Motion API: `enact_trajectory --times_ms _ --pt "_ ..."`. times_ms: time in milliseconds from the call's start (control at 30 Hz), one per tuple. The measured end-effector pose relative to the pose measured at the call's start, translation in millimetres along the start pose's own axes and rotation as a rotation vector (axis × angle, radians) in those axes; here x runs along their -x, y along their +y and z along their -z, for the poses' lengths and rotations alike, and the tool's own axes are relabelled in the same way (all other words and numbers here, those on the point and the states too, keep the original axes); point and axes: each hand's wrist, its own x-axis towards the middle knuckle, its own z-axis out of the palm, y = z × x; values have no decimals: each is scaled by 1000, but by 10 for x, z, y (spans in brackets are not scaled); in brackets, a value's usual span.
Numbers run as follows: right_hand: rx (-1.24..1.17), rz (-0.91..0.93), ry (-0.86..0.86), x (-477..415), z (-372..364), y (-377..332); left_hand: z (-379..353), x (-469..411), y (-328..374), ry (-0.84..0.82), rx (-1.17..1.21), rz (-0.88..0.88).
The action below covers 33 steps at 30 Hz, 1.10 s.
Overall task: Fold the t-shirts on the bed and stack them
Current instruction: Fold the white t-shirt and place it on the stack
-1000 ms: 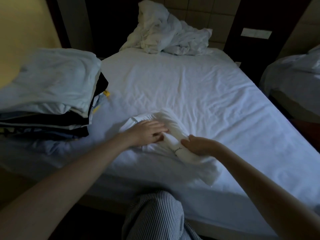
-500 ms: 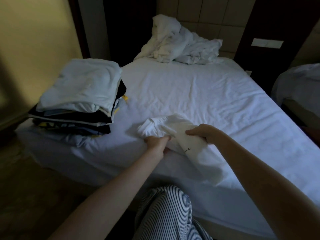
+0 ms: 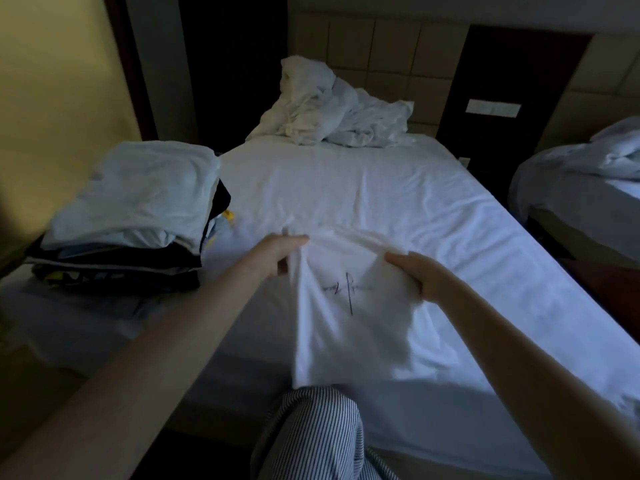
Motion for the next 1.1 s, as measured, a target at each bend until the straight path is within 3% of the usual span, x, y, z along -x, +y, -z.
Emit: enact_trajectory --times_ms 67,133,333,467,600,700,833,1100 --pt "93 -80 9 -76 7 383 19 -135 -469 -57 -40 106" --pt "174 -106 21 -44 22 591 77 -206 -815 46 -45 109" --pt "174 53 -93 124 -33 551 -4 41 -856 48 -161 79" --pt "86 212 26 162 -227 694 -142 57 -967 126 64 -45" --pt "-19 286 2 246 -240 711 -158 -2 -1018 -40 233 -36" --pt "-155 224 -99 258 -188 702 -222 237 -930 -137 172 6" --pt "-182 196 -127 370 -247 796 -280 474 -960 -33 37 -16" --pt "-348 162 -167 536 -308 694 -155 715 -766 22 19 -19"
